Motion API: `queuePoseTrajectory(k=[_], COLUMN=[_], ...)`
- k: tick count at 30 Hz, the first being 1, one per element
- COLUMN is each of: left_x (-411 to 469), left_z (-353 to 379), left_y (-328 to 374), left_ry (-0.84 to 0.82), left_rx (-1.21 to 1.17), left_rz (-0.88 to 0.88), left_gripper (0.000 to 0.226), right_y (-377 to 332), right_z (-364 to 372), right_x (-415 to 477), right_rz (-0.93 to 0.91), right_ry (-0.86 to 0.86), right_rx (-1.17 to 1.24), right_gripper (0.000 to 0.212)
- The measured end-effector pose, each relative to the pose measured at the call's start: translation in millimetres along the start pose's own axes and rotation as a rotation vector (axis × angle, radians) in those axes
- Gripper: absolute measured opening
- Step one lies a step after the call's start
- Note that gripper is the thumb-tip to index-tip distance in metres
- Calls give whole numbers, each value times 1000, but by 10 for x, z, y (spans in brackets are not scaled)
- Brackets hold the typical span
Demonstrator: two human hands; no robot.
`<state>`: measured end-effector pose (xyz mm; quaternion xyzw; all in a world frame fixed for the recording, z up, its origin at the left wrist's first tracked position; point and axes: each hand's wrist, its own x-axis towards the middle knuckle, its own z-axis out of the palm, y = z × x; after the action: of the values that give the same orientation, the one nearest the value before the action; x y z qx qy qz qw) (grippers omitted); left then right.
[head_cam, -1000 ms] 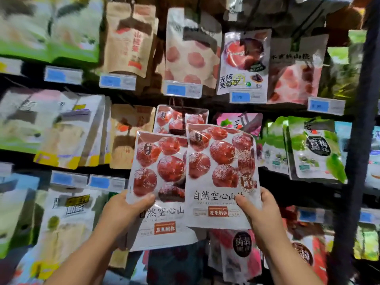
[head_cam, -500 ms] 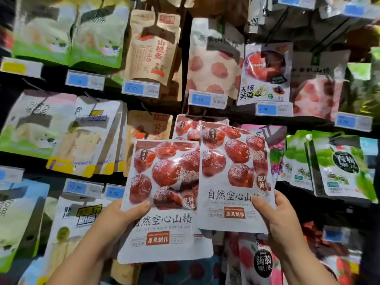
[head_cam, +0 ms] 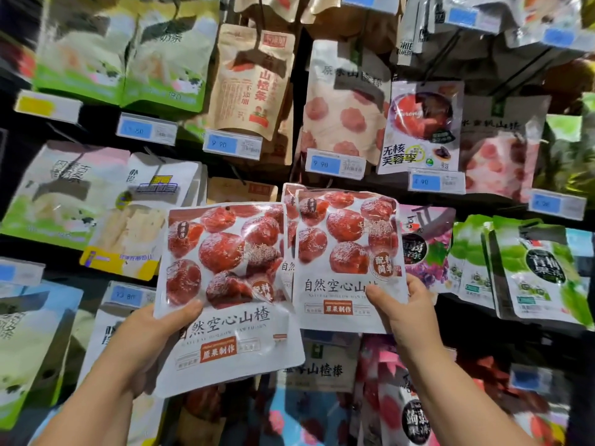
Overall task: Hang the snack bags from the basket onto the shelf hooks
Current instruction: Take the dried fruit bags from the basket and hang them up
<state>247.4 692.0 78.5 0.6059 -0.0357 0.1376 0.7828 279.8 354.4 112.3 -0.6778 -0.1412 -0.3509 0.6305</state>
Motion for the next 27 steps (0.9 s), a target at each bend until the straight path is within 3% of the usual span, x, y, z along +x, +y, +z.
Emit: queuePoseTrajectory(k=[5,6,8,9,13,16,18,23,27], left_x=[-33,-32,-35,-35,-33,-24,-15,11,47], left_z=[25,20,23,27,45,54,62,73,74], left_y=[18,19,24,27,33,31,31,12,-16], left_ry=[-30,-35,-46,-45,-41,-38,-37,-57,-51], left_rx=[11,11,20,20,10,2,10,38,33], left_rz=[-12,-15,-16,-14,-13,-22,-24,-30,-36], left_gripper=[26,27,27,26,23,23,24,29,30], right_y=[20,3,-45,-6,-10,23,101,200,84], right_z=[185,214,255,260,353,431,443,410,458], right_x=[28,36,23,51,90,127,176,253,241], right_rz=[-3,-10,-13,-30,-43,-20,-14,-5,17], right_ry=[41,29,27,17,36,37,54,79,81], right_rx=[93,104,98,101,47,8,-36,-31,-86], right_gripper=[111,97,44,37,38,91,110,107,74])
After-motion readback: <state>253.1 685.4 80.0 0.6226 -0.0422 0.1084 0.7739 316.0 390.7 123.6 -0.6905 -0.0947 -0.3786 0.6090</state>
